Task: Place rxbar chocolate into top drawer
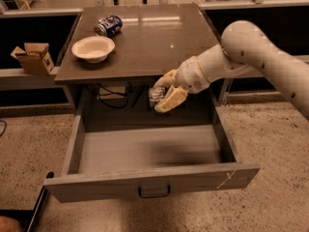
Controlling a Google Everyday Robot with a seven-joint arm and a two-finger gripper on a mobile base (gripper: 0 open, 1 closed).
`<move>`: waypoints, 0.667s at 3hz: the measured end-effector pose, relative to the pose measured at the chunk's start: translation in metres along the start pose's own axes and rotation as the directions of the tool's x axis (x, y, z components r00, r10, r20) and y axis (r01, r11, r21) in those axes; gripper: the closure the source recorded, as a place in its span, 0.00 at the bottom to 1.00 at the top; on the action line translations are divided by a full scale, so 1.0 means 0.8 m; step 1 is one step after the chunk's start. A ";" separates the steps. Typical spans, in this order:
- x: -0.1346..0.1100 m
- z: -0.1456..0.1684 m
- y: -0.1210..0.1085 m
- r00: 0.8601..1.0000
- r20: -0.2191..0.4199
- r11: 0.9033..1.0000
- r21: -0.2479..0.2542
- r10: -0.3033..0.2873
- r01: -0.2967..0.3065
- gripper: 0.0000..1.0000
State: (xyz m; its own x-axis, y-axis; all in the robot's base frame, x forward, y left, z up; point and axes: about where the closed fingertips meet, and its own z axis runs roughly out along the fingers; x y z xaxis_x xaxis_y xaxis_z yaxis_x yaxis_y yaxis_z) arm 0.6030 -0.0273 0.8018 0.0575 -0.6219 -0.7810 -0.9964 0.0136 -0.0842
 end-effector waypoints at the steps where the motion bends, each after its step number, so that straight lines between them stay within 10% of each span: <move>1: 0.041 0.054 0.004 0.992 -0.125 0.998 -0.060 0.010 -0.018 1.00; 2: 0.079 0.086 0.019 0.986 -0.163 0.995 -0.090 0.035 -0.050 1.00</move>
Offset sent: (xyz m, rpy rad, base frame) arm -0.0189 0.0083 -0.1386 -0.2058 0.1424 0.0232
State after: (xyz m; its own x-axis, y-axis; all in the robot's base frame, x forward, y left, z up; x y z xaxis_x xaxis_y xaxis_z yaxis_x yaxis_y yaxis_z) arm 0.5955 -0.0126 0.7089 0.0117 -0.7400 -0.6725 -0.9996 -0.0255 0.0107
